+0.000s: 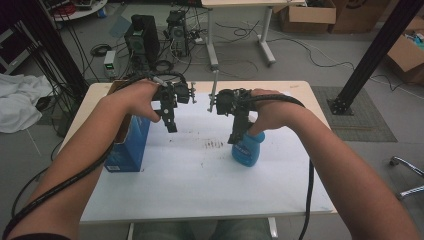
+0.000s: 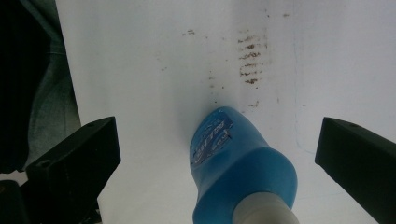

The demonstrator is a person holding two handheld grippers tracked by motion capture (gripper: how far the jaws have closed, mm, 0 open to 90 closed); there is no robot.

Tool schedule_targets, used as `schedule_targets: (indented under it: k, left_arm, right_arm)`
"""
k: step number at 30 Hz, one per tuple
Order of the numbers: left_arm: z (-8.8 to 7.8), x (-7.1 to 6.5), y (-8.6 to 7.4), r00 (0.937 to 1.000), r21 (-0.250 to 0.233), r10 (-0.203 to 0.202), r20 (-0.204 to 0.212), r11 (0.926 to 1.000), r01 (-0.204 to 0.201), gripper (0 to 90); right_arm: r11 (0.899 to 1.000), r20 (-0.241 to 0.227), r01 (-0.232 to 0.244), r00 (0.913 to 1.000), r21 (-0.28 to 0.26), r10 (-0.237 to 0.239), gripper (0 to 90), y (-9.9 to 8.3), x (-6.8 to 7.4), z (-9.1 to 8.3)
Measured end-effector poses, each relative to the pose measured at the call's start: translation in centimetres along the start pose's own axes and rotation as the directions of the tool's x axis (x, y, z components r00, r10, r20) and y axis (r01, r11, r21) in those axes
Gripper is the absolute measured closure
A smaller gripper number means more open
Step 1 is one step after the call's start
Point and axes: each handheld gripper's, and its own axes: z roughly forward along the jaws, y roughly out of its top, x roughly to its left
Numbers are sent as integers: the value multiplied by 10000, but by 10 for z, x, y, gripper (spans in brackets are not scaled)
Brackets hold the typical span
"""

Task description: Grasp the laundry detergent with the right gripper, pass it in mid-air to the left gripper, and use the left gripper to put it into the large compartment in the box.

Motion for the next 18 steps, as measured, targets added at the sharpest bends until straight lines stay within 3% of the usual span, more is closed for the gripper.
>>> schedule_targets:
  k: [12, 18]
  left_arm:
    - [5, -3, -5, 9999, 73, -89, 68, 9999, 88, 1]
    - [1, -4, -5, 9999, 83, -100, -21, 9999, 100, 1]
  right_arm:
    - [9999, 23, 32, 10000, 96, -32, 0, 2, 4, 5]
    - [9986, 206, -152, 9997, -513, 163, 0, -4, 3, 0]
